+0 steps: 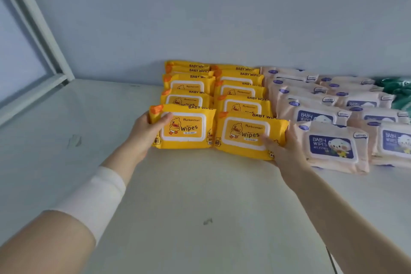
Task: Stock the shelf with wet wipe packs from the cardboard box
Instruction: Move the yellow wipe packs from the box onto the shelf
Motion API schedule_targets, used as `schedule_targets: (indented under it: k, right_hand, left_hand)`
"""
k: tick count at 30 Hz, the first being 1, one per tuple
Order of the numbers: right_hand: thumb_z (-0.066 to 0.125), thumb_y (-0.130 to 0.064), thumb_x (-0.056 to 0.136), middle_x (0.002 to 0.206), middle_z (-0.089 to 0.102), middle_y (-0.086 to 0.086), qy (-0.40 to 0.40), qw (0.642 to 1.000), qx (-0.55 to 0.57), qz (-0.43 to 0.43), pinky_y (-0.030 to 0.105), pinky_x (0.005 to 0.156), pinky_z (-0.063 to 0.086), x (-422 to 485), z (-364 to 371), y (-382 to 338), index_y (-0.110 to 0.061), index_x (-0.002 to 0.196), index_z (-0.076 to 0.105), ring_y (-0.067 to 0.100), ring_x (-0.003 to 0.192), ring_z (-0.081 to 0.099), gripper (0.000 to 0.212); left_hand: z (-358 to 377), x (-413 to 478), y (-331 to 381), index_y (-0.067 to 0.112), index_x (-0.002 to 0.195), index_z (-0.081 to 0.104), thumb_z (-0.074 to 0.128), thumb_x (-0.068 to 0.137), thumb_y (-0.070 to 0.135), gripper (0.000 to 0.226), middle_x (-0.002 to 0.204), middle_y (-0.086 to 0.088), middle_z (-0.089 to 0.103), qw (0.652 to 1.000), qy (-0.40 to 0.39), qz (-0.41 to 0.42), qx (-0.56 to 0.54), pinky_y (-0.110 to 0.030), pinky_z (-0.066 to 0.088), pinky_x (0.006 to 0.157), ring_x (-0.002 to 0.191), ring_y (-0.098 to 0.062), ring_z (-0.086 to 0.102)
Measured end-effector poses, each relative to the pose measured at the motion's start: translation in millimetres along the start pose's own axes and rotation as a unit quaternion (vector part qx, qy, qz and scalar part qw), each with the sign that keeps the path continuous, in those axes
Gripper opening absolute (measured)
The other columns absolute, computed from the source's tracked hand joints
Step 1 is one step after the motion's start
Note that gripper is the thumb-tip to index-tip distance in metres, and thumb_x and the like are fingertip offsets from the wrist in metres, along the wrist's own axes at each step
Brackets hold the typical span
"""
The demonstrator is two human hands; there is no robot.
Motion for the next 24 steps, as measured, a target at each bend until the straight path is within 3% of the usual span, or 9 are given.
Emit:
schedule_targets:
  k: [3,5,7,9,12,14,17,20,24]
  right_hand:
    - [0.067,-0.032,0.083,0.123,0.056,0.011,0.086,0.978,-0.183,-0.046,0.035,0.081,0.047,19.3,-0.5,-5.5,-0.014,0.121,0.05,0.025,0.1,0.056,0.046]
    - [0.069,-0.031,0.082,0.121,0.056,0.013,0.14,0.957,-0.244,-0.073,0.037,0.084,0.047,21.0,-2.6,-11.2,-0.011,0.121,0.052,0.028,0.105,0.054,0.047]
    - [0.069,-0.029,0.082,0.127,0.051,0.013,0.182,0.933,-0.289,-0.111,0.045,0.096,0.044,13.7,0.1,-18.5,-0.011,0.127,0.051,0.031,0.117,0.047,0.052]
    - [0.065,-0.026,0.086,0.133,0.046,0.013,0.203,0.909,-0.331,-0.152,0.044,0.102,0.038,2.0,8.8,-25.6,-0.009,0.127,0.053,0.033,0.125,0.04,0.047]
    - [0.061,-0.024,0.089,0.141,0.038,0.012,0.181,0.86,-0.438,-0.19,0.044,0.105,0.036,-8.5,22.5,-37.4,-0.012,0.127,0.054,0.033,0.132,0.033,0.041]
    - [0.06,-0.026,0.089,0.145,0.033,0.013,0.145,0.831,-0.505,-0.184,0.044,0.107,0.033,-8.1,21.8,-49.8,-0.012,0.135,0.045,0.032,0.134,0.029,0.049]
    - [0.054,-0.026,0.091,0.149,0.027,0.014,0.128,0.805,-0.555,-0.165,0.042,0.112,0.025,-10.9,-3.5,-74.9,-0.009,0.141,0.034,0.032,0.138,0.024,0.056]
    - [0.047,-0.029,0.094,0.151,0.027,0.014,0.123,0.752,-0.635,-0.122,0.043,0.117,0.015,-24.7,-57.6,-85.9,-0.01,0.144,0.026,0.03,0.141,0.022,0.058]
    - [0.045,-0.034,0.094,0.147,0.033,0.013,0.131,0.687,-0.714,-0.041,0.048,0.115,0.016,-74.7,-160.1,-79.5,-0.011,0.145,0.025,0.029,0.138,0.026,0.059]
  left_hand:
    - [-3.8,25.2,-6.2,0.028,0.085,0.06,0.067,0.08,0.037,0.012,0.095,0.0,0.068,0.997,0.02,0.011,0.077,-0.033,0.053,0.074,0.092,-0.02,0.065]
    - [-6.4,37.8,-7.3,0.017,0.09,0.064,0.067,0.078,0.044,0.03,0.109,-0.013,0.063,0.983,0.032,0.032,0.18,-0.043,0.048,0.092,0.107,-0.028,0.058]
    - [-8.5,42.9,-5.9,0.007,0.101,0.063,0.067,0.077,0.048,0.048,0.119,-0.018,0.056,0.964,0.061,0.048,0.253,-0.042,0.038,0.101,0.118,-0.032,0.046]
    - [-8.2,40.0,-0.4,0.005,0.115,0.057,0.067,0.076,0.047,0.059,0.125,-0.018,0.05,0.949,0.093,0.062,0.294,-0.038,0.029,0.103,0.123,-0.032,0.039]
    - [-1.7,24.1,23.1,0.005,0.136,0.037,0.069,0.078,0.04,0.075,0.137,-0.018,0.038,0.924,0.129,0.128,0.336,-0.038,0.024,0.106,0.129,-0.034,0.03]
    - [18.8,9.4,57.1,0.009,0.14,0.032,0.069,0.078,0.035,0.077,0.144,-0.017,0.033,0.869,0.127,0.226,0.422,-0.041,0.025,0.106,0.132,-0.035,0.028]
    - [90.0,-9.7,99.1,0.015,0.138,0.039,0.062,0.085,0.032,0.06,0.144,-0.011,0.036,0.772,-0.009,0.333,0.541,-0.041,0.025,0.106,0.132,-0.031,0.03]
    - [174.7,-46.7,126.0,0.017,0.132,0.046,0.054,0.09,0.031,0.044,0.137,-0.007,0.047,0.668,-0.141,0.399,0.612,-0.043,0.028,0.106,0.13,-0.028,0.037]
    - [282.8,-127.1,156.7,0.015,0.13,0.047,0.048,0.092,0.021,0.039,0.133,-0.009,0.051,0.56,-0.186,0.463,0.662,-0.041,0.032,0.101,0.125,-0.03,0.043]
Point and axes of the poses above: each hand's wrist, its own x-axis towards the middle knuckle, its own z-axis out of the palm, y = z × x, the point moved 8 cm from there along x, towards the middle knuckle
